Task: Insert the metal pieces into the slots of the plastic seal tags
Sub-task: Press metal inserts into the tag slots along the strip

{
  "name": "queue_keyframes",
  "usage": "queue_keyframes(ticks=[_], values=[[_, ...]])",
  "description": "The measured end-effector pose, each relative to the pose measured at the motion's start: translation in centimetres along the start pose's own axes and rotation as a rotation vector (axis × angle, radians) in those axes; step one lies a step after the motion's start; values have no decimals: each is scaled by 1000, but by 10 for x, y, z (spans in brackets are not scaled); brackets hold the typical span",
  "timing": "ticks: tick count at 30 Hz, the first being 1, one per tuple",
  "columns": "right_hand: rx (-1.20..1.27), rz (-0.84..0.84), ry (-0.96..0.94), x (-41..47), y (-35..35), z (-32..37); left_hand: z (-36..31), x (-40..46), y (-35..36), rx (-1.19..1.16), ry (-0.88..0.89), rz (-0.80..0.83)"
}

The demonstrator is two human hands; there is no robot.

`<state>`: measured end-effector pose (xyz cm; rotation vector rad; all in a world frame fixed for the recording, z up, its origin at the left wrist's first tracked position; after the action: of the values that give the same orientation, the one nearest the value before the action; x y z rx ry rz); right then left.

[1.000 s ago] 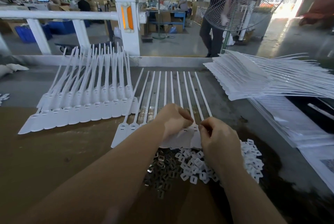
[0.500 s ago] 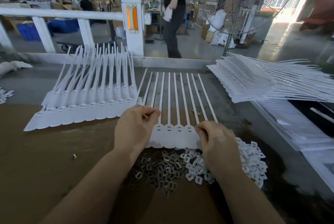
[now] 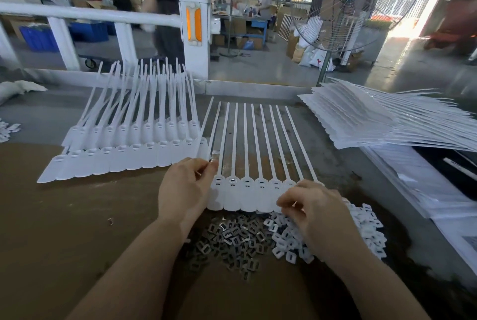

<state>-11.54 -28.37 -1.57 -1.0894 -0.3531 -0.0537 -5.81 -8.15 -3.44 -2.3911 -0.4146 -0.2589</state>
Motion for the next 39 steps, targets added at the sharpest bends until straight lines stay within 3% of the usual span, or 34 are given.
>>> queue_keyframes(ticks=[5, 16, 22, 27, 32, 39], values=[[56, 135, -63, -6, -3, 4, 0, 0, 2, 2, -4, 14], [-75, 164, -128, -6, -3, 6, 1, -1, 4, 28, -30, 52], [222, -92, 55, -3, -4, -5, 0, -3, 4, 66, 1, 53], [302, -184, 220, 11, -11, -22, 0, -4, 5, 186, 129, 56], [310, -181, 324, 30, -15, -34, 1, -6, 10, 315, 254, 107], [264, -90, 375, 43, -13, -40, 6, -4, 13, 355, 276, 125]])
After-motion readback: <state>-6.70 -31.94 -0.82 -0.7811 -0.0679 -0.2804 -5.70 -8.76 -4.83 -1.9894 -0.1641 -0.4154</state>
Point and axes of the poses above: each hand's wrist, its own x-axis towards the middle knuckle, its own y-axis out of the palm, z = x × y, the point moved 1 cm from there along x, towards the middle knuckle, and after that the axes turned 5 degrees about x, right-handed, at the moved point
